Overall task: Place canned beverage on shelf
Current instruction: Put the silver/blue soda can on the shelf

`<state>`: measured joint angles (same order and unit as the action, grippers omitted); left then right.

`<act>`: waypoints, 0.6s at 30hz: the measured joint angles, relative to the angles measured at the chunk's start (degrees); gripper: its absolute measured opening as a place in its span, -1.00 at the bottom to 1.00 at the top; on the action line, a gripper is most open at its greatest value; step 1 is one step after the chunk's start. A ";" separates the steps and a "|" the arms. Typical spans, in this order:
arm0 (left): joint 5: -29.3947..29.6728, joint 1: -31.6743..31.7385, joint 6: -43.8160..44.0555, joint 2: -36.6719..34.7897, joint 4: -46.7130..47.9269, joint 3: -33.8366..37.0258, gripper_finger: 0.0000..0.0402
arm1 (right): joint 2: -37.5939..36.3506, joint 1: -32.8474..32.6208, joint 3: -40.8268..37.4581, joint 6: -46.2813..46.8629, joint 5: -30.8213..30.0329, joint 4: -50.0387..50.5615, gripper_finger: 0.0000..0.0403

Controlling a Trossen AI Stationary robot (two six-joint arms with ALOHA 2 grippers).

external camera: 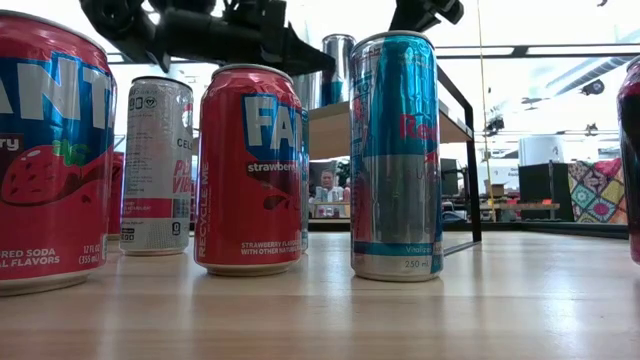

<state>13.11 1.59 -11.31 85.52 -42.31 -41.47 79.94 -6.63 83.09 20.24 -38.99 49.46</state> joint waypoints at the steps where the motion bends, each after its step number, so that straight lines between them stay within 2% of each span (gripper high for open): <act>1: 0.02 0.06 0.02 0.04 -0.08 0.00 -1.00 | 0.00 0.00 0.00 -0.23 0.06 -0.31 -0.95; 7: 0.04 -0.75 0.24 -1.41 0.86 0.00 -1.00 | 0.08 -0.15 -0.19 -0.75 5.01 -2.52 -0.95; 13: -0.18 -3.32 0.26 -11.11 11.84 0.38 -1.00 | 2.44 -0.82 -2.34 -3.60 10.76 -13.24 -0.95; 18: -0.17 -4.05 -0.15 -20.01 15.85 2.23 -1.00 | 3.67 -0.98 -3.65 -2.73 10.72 -21.31 -0.96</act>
<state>12.94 -2.46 -11.46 65.52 -26.46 -39.24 83.61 -7.62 79.44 17.51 -28.27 28.14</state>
